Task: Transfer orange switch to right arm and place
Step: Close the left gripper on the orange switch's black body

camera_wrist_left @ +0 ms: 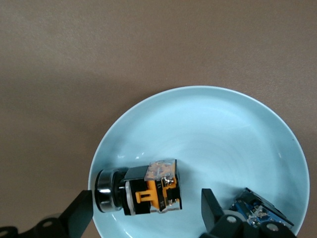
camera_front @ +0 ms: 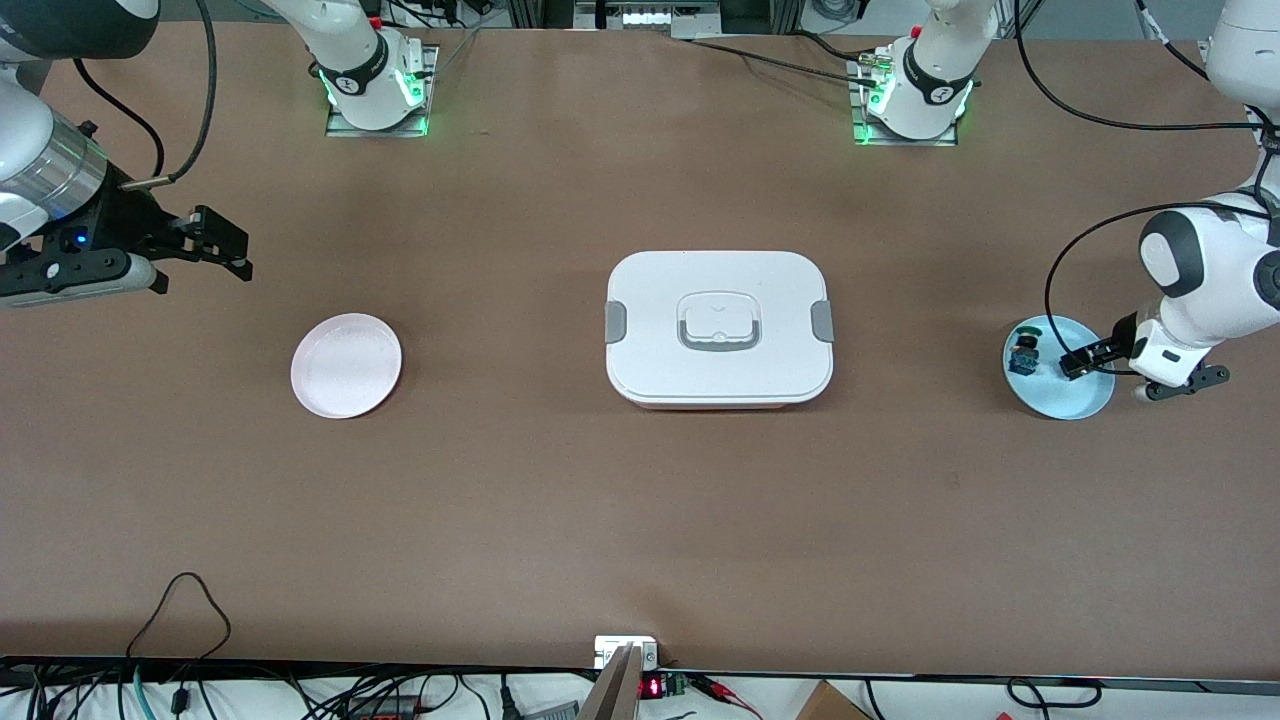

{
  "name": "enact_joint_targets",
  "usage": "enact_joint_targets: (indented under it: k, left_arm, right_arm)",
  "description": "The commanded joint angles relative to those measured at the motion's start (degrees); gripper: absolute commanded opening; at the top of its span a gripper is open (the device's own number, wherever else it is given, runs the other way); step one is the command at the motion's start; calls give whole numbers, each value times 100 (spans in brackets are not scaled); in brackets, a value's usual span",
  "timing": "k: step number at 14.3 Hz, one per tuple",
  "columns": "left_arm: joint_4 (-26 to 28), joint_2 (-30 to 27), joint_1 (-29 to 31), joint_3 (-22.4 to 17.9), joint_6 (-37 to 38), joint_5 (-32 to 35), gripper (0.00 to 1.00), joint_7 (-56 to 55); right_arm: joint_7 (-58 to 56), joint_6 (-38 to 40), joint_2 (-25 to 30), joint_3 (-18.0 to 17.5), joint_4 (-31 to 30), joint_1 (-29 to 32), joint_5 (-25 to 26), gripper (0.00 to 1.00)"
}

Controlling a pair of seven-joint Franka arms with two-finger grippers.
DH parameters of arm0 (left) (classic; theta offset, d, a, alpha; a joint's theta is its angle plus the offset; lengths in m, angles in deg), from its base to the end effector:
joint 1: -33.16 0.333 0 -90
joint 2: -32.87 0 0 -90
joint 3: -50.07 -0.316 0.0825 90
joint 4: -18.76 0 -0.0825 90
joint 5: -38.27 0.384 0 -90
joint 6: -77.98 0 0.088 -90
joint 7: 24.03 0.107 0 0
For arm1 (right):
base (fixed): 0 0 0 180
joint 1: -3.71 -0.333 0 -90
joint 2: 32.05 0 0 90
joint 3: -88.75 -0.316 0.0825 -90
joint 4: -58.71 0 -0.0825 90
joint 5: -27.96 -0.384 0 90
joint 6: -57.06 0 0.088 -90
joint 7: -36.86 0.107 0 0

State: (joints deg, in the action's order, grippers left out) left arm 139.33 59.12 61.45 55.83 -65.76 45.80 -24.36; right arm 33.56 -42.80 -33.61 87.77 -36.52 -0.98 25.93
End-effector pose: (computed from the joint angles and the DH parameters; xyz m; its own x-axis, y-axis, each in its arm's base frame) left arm 0.5319 0.2193 0.1934 0.9538 0.2960 -0.0506 0.2949 -0.9551 -0.0282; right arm 0.5726 0.0599 0.5811 0.9872 0.1497 0.0554 0.1516 -0.9879 -0.0325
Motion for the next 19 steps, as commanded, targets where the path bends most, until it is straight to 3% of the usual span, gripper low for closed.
enact_joint_targets:
  k: [1,6,8,9,11,13,19]
  left_arm:
    - [37,2,28,22,48,-112,96,-38]
    - [19,125,28,4,22,-112,92,-12]
    - [19,116,19,13,22,-112,80,-12]
    - [-51,116,19,13,30,-112,68,14]
    - [-121,99,10,22,65,-112,61,-20]
    - [-235,55,-16,39,345,-112,46,-55]
    - [-1069,-41,-51,232,1601,-103,46,23]
  right_arm:
    - [-57,18,59,-7,4,20,45,100]
    - [-57,18,59,-7,4,20,54,100]
    - [-57,18,59,-7,4,20,45,100]
    - [-57,18,59,-7,4,20,45,100]
    - [-57,18,59,-7,4,20,45,100]
    - [-57,18,59,-7,4,20,45,100]
    - [-57,10,59,-7,13,20,54,100]
